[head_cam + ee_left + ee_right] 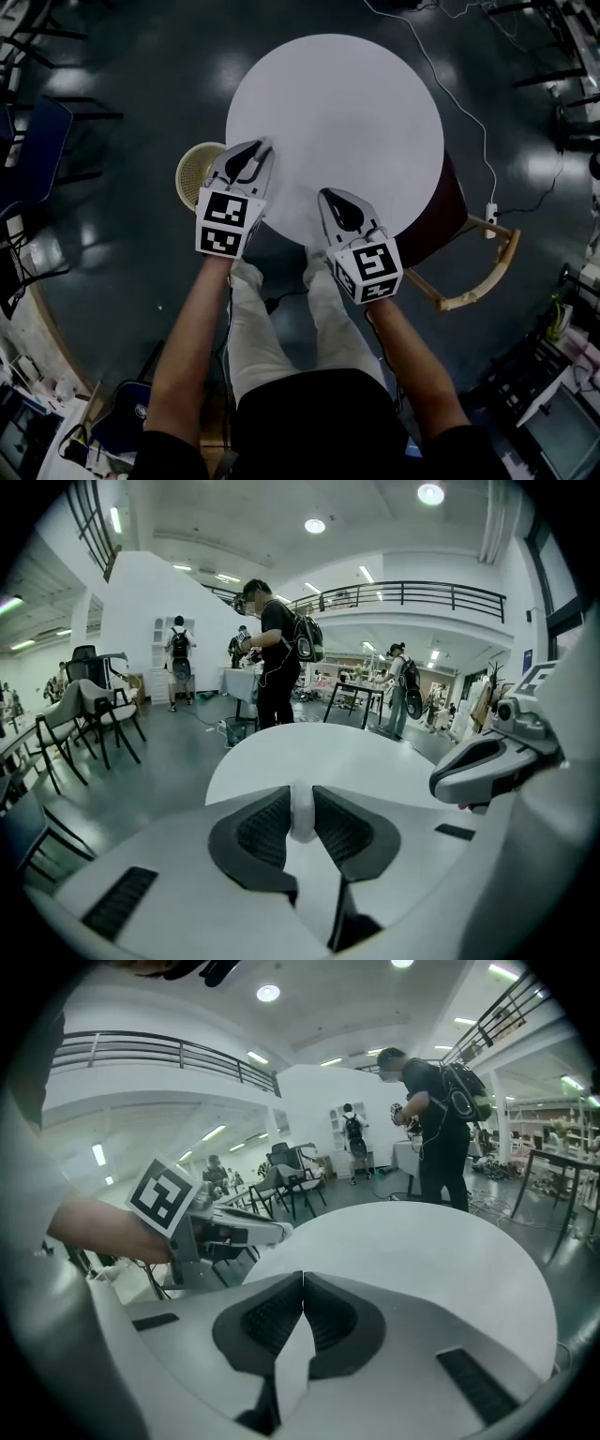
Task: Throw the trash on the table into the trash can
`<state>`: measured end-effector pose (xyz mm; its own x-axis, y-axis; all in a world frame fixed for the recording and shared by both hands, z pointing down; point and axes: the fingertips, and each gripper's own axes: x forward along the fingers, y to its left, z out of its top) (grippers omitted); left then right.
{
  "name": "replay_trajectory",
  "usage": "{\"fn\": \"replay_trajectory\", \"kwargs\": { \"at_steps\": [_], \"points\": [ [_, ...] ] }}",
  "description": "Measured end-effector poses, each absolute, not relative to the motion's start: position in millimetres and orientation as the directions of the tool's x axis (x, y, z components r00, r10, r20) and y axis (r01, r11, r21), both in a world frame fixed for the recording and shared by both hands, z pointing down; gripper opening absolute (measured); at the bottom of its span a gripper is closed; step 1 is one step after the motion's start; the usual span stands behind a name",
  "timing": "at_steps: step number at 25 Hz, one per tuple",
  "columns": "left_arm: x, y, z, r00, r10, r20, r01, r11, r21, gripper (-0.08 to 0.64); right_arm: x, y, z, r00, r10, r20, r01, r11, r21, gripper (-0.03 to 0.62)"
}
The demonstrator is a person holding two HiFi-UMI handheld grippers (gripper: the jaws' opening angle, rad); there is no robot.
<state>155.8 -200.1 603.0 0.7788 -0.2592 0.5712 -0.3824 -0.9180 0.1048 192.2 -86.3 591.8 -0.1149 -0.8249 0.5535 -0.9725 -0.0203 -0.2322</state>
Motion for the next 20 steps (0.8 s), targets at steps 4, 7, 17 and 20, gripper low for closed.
{"fn": "replay_trajectory", "kwargs": {
  "at_steps": [4,7,17,20],
  "points": [
    [112,-203,593,0.768,-0.299,0.566,-0.437,-0.891,0.123,0.084,164,-99,583,-0.151,-0.825,0.544,-0.973,0.026,-0.231,0.020],
    [78,-208,593,0.754,-0.329,0.569,-0.481,-0.866,0.137,0.084,140,-112,585,-0.181,-0.820,0.542,-0.969,0.056,-0.240,0.020],
    [-20,-231,629,0.691,-0.410,0.595,-0.591,-0.795,0.138,0.084,52,-147,620,-0.291,-0.772,0.565,-0.950,0.163,-0.268,0.020],
    [-51,-235,643,0.675,-0.419,0.608,-0.615,-0.775,0.149,0.084,19,-158,631,-0.330,-0.751,0.572,-0.939,0.199,-0.280,0.020]
  ]
}}
